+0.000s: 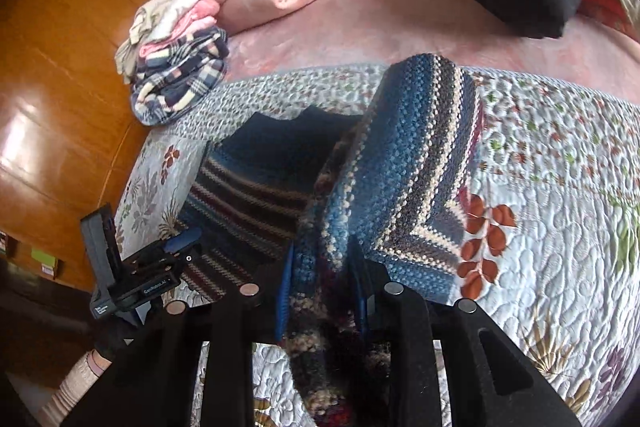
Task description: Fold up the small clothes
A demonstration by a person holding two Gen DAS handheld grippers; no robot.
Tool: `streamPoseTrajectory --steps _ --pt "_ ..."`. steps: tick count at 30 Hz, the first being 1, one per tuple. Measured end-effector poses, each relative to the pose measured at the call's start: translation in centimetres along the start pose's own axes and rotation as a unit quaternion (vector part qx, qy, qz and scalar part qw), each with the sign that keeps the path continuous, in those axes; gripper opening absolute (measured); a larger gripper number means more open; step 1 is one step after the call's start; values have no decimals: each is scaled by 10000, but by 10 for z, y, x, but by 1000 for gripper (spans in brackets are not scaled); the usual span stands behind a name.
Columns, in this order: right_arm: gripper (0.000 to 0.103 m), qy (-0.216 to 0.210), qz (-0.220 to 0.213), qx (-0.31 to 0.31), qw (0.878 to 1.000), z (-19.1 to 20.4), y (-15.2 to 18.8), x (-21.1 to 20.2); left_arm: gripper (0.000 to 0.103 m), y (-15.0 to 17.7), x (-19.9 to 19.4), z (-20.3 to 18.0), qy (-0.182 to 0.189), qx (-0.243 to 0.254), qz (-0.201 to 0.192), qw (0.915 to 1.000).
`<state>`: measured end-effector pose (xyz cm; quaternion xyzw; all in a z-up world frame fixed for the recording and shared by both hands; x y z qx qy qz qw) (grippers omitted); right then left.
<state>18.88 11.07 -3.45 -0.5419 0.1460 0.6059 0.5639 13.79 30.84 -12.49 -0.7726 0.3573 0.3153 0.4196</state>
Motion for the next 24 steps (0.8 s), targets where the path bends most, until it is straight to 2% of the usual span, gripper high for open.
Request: streamPoseTrajectory --steps 6,7,9,11,16,18,21,24 --pt "23 234 500 -246 9982 27 2 45 58 -1 -3 8 92 -104 9 9999" --pt "18 158 573 -220 9980 29 4 53 58 -1 -4 8 108 -115 20 9999" --pt "18 -122 759 -51 9970 32 9 65 58 -2 -4 8 153 -143 26 9998" --pt "19 -50 804 7 9968 32 12 74 58 -3 -6 7 203 -175 13 9996" --pt "19 -231 857 225 9958 28 18 87 58 -5 -8 -4 474 -210 85 9986" --pt "20 -473 817 337 9950 28 19 85 58 -4 -7 -12 556 -180 128 9982" --pt "24 -752 561 400 9948 28 16 59 60 -4 -6 -26 705 -136 179 9973" --pt "30 -610 215 308 9974 21 15 20 63 -5 0 -43 922 -162 302 9952"
Point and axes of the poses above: each gripper's, at about its wrist camera, not at the fingertips, and x roughly the way its jaws point, z to its left, y to its underside, the point moved 7 cm from there along x, roughly the way its jaws point, and after that the axes turned 8 degrees about -x, right-handed, at the moved point
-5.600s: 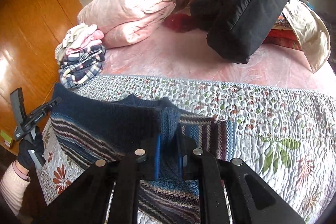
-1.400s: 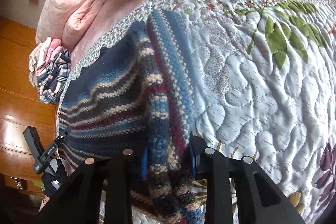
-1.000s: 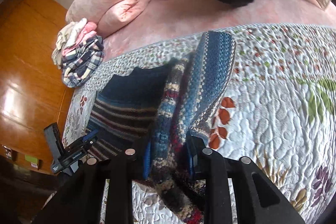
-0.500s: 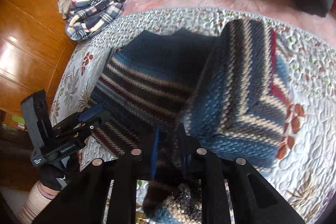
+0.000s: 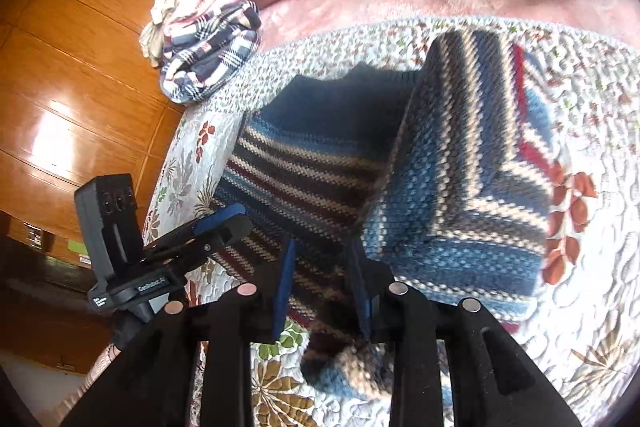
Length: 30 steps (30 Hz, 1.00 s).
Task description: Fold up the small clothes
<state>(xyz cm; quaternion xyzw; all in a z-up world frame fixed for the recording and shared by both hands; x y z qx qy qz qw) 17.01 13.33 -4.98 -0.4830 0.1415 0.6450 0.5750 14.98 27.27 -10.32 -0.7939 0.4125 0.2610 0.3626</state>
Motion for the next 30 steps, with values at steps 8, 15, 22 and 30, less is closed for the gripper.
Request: streamPoseTrajectory --steps 8,15,22,30 --pt "34 769 -182 524 9955 -74 34 -47 70 2 46 -48 543 -137 590 9967" --pt "34 724 -174 1005 9922 -119 72 -48 69 -2 80 -56 675 -504 889 9925" --pt "34 688 -146 1082 9916 -128 84 -37 69 0 100 -69 1035 -730 1063 9862" --pt "34 601 -95 1106 9920 -128 90 -26 62 0 117 -90 998 -530 1172 9867"
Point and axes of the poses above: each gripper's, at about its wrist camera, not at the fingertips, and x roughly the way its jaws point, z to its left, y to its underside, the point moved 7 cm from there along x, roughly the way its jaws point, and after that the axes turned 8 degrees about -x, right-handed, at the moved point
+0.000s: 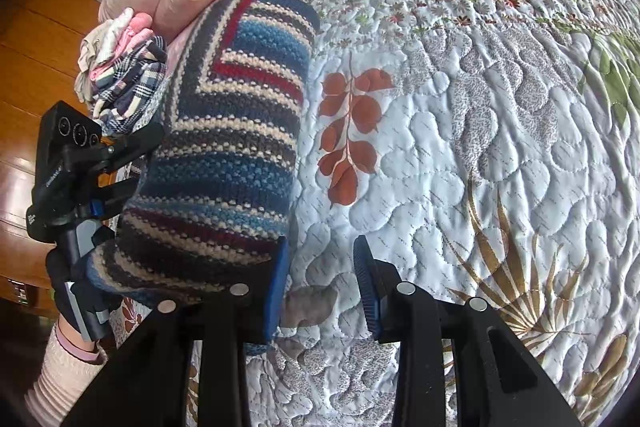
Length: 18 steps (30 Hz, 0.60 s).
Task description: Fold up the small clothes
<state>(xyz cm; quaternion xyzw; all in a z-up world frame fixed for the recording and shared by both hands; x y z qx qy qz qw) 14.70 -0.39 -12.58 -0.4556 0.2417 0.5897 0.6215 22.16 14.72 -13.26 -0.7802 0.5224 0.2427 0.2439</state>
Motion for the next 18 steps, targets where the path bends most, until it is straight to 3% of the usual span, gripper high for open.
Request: streamPoseTrajectory --steps 6,11,18 --pt "34 -66 8 43 10000 0 1 2 23 -4 5 -16 -182 187 -130 9996" --pt "34 -100 -11 54 9999 2 5 1 18 0 -4 -23 -175 311 -326 9988" --pt "35 -161 -51 -78 9998 12 9 -6 16 -3 -49 -26 194 361 -739 9964"
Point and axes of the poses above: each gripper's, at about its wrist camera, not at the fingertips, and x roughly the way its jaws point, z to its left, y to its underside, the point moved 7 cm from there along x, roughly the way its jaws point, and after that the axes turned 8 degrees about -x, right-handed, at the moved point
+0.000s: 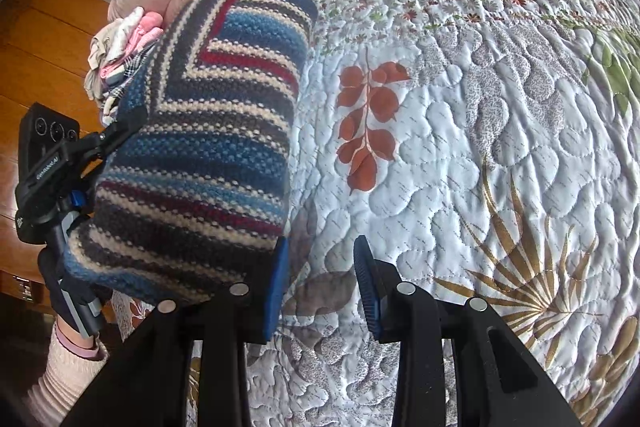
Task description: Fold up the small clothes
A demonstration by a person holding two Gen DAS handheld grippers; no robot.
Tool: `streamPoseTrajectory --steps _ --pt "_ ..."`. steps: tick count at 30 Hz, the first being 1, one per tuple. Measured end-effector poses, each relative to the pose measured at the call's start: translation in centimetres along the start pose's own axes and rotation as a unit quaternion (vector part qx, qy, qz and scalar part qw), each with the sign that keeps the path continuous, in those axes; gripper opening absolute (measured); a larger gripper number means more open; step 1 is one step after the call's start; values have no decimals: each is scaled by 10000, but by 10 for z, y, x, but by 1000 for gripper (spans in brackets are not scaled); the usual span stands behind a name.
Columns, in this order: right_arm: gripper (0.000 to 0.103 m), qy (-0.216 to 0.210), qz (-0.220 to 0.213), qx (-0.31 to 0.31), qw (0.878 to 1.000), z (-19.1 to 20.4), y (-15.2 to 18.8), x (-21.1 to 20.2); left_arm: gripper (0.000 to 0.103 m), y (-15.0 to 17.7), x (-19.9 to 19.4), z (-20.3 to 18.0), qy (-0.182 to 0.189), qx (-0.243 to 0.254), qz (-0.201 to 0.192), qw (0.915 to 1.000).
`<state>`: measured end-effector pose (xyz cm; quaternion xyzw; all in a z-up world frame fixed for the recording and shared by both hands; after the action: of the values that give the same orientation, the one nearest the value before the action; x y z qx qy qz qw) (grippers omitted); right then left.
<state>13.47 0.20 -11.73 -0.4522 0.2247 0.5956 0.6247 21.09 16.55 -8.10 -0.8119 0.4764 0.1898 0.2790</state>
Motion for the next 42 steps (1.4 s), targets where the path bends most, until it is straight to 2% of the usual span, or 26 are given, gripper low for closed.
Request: streamPoseTrajectory --steps 5,10,15,18,22,26,28,33,42 --pt "35 -92 -27 -217 9997 21 -8 1 16 -13 -43 12 7 -25 -326 9995" --pt "36 -201 28 -502 9985 48 -15 10 16 -29 -87 32 -237 33 -656 9976" --pt "43 -423 99 -745 9963 79 -20 23 15 -41 -131 66 -396 -226 -953 9944" --pt "43 -548 152 -852 9947 97 -22 33 15 -49 -162 93 -422 -445 -1185 9911" --pt "48 -894 256 -799 9925 119 -24 47 15 -52 -192 127 -470 -704 -1315 9877" --pt "50 -1078 390 -867 9896 141 -24 61 15 -52 -196 153 -471 -833 -1277 9872" --pt "54 -1063 453 -902 9892 148 -23 68 15 -51 -192 163 -491 -839 -1216 9878" --pt "55 -935 667 -907 9892 160 -11 82 15 -47 -185 188 -405 -964 -1146 9879" --pt "55 -725 752 -937 9901 171 -4 97 16 -38 -168 227 -802 -867 -988 9881"
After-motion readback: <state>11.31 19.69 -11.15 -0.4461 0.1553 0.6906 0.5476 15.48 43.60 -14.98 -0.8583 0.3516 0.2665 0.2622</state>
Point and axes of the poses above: each gripper's, at about its wrist camera, not at the fingertips, and x roughly the way its jaws point, z to its left, y to its underside, the point moved 7 cm from there along x, roughly the way its jaws point, and after that the axes turned 8 degrees about -x, right-handed, at the moved point
